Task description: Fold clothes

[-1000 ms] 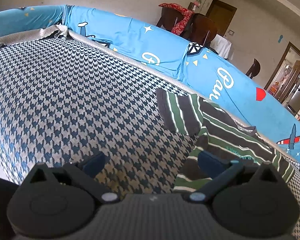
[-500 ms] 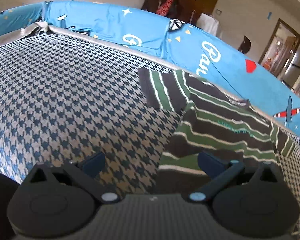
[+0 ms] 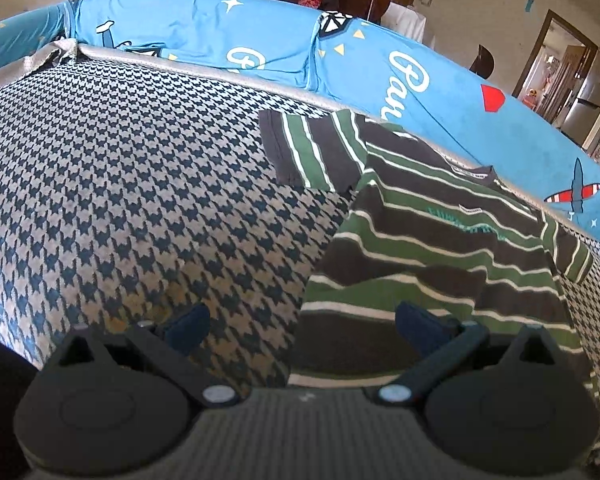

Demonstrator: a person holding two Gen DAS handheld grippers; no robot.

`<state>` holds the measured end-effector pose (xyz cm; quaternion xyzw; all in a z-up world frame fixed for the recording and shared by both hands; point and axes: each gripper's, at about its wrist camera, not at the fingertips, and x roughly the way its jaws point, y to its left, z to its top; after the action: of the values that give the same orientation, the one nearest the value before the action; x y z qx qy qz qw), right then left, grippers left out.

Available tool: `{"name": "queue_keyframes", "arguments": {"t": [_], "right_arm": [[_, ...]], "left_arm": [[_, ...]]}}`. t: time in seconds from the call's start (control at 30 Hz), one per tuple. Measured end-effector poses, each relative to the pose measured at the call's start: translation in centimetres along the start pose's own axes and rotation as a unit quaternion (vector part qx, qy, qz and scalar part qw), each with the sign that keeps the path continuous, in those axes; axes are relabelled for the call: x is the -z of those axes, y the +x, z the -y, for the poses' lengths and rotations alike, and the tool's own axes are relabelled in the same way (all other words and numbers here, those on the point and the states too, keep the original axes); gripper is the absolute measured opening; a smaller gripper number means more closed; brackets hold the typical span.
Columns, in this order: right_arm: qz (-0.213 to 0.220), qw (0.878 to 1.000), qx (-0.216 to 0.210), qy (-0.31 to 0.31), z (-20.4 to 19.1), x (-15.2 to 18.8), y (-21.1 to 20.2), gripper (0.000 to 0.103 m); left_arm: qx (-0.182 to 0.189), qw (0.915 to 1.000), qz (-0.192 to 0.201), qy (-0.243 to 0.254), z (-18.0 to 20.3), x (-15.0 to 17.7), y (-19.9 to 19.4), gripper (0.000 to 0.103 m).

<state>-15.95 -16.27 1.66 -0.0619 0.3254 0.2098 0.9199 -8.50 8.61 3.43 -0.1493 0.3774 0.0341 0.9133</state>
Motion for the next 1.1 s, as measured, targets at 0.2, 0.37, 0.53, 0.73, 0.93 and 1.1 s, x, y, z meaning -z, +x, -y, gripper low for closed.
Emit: {"name": "queue_keyframes", "arguments": {"t": [0.2, 0.37, 0.53, 0.73, 0.93, 1.1], "right_arm": [[-0.009, 0.998, 0.050, -0.035, 0.3, 0.4, 1.2, 0.027], [-0.012, 0.996, 0.066, -0.057, 0.4, 0.6, 2.5, 0.027], [-0.004, 0.996, 0.067, -0.056, 0.5, 0.6, 2.9, 0.015], [0.007, 0.997, 0.062, -0.040, 0.8, 0.5, 1.4, 0.004], [0.025, 0.999, 0.032, -0.025, 1.1, 0.5, -1.6, 0.004], [0.005, 1.000, -0.001, -0.025, 1.3, 1.9, -3.2, 0.003]], "left_arm": [[-0.002, 0.9999, -0.009, 0.010, 0.5, 0.3, 0.5, 0.103], [-0.008, 0.9997, -0.016, 0.019, 0.8, 0.5, 0.9, 0.103], [-0.014, 0.9995, -0.020, 0.020, 0.7, 0.6, 1.2, 0.103], [-0.020, 0.9994, -0.021, 0.017, 0.3, 0.6, 1.2, 0.103], [-0.026, 0.9993, -0.021, 0.017, 0.3, 0.7, 1.3, 0.103], [-0.029, 0.9991, -0.023, 0.021, 0.4, 0.8, 1.4, 0.103]]}}
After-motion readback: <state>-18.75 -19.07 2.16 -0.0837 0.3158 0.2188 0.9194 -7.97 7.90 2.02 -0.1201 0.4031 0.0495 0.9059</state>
